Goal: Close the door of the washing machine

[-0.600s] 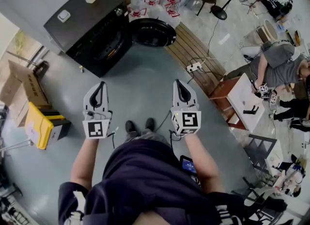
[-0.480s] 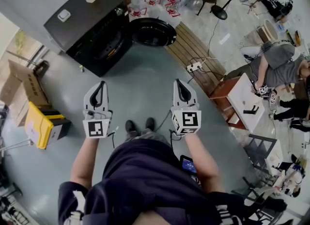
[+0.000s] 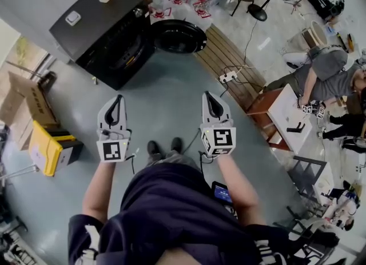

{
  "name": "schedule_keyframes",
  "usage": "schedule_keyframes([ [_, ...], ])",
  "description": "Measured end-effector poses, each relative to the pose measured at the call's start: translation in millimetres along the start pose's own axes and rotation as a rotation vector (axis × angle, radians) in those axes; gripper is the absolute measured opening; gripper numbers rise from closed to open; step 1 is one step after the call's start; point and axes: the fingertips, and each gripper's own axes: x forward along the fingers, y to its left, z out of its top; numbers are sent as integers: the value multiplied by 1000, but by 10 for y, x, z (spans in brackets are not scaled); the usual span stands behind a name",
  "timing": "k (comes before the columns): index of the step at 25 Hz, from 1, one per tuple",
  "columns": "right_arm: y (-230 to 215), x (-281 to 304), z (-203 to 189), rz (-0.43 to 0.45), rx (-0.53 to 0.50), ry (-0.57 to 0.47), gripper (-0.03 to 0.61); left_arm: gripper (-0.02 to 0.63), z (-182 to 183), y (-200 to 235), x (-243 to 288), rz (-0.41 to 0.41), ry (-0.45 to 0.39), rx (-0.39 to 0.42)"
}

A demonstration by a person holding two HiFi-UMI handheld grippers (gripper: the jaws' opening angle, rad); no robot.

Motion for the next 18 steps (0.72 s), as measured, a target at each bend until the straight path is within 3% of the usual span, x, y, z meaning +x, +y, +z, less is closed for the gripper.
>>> schedule_keyframes([
  [15,-338,197,-205,19,-30,27,23,26,-49,-77,79,24,27,16],
  [18,-509,266,-264,44,-28,42,64,26,-53,-155,137,38,42,20],
])
